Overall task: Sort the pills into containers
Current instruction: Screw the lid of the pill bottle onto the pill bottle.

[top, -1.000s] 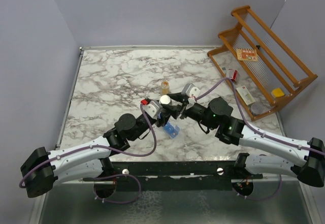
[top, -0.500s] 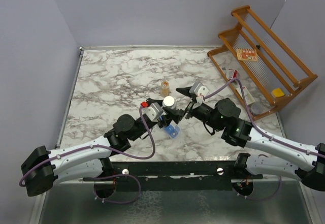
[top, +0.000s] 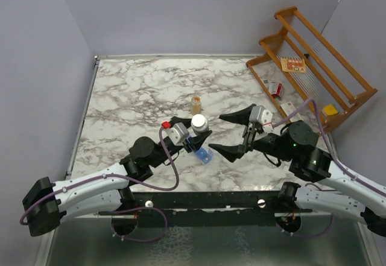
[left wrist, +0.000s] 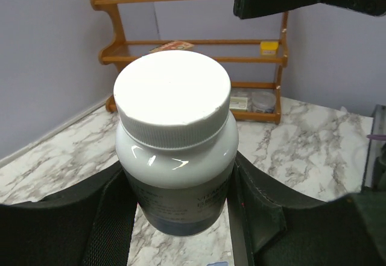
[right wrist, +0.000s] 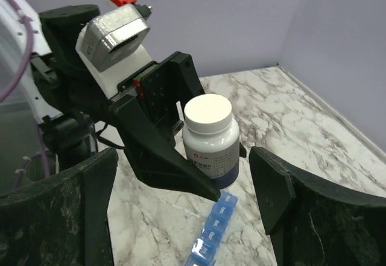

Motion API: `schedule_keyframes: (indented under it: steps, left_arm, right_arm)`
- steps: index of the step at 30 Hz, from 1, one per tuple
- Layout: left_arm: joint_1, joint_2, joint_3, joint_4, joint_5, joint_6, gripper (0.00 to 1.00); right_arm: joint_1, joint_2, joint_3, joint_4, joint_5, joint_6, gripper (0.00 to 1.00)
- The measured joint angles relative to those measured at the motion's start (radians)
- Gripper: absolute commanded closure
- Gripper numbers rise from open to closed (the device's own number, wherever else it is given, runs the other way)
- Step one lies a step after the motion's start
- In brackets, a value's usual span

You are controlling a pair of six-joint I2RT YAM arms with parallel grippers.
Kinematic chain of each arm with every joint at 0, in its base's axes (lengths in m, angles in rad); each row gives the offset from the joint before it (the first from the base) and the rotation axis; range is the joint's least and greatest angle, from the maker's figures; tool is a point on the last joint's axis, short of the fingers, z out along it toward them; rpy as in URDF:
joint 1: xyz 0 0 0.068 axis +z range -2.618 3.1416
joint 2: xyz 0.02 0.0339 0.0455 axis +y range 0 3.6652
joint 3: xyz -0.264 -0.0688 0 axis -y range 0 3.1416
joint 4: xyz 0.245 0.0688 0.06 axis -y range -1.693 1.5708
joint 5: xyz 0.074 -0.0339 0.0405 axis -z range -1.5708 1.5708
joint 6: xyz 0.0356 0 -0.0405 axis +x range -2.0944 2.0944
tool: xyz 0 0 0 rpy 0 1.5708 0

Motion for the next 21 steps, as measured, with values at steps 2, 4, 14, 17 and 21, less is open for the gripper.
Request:
schedule_keyframes:
  steps: [2, 4, 14, 17, 21]
  left_arm:
    - [0.0, -0.021, -0.002, -0.008, 0.047, -0.003, 1.0]
    - [0.0, -0.046, -0.002, -0.02, 0.112, -0.007, 1.0]
    - [0.0, -0.1, -0.002, -0.07, 0.565, -0.069, 1.0]
    - [0.0, -0.092, -0.002, -0.074, 0.668, -0.084, 1.0]
    - [0.0, -0.045, 0.008, -0.079, 0.779, -0.096, 1.0]
  right_arm:
    - [0.001, -0.04, 0.004, -0.021, -0.038, -0.003, 0.23]
    - [0.001, -0.069, 0.004, -0.039, -0.072, -0.009, 0.28]
    - [0.002, -0.143, 0.004, -0.068, -0.253, -0.026, 0.42]
    - [0.002, -0.138, 0.004, -0.067, -0.293, -0.025, 0.44]
    - [0.002, -0.115, 0.003, -0.061, -0.365, -0.018, 0.45]
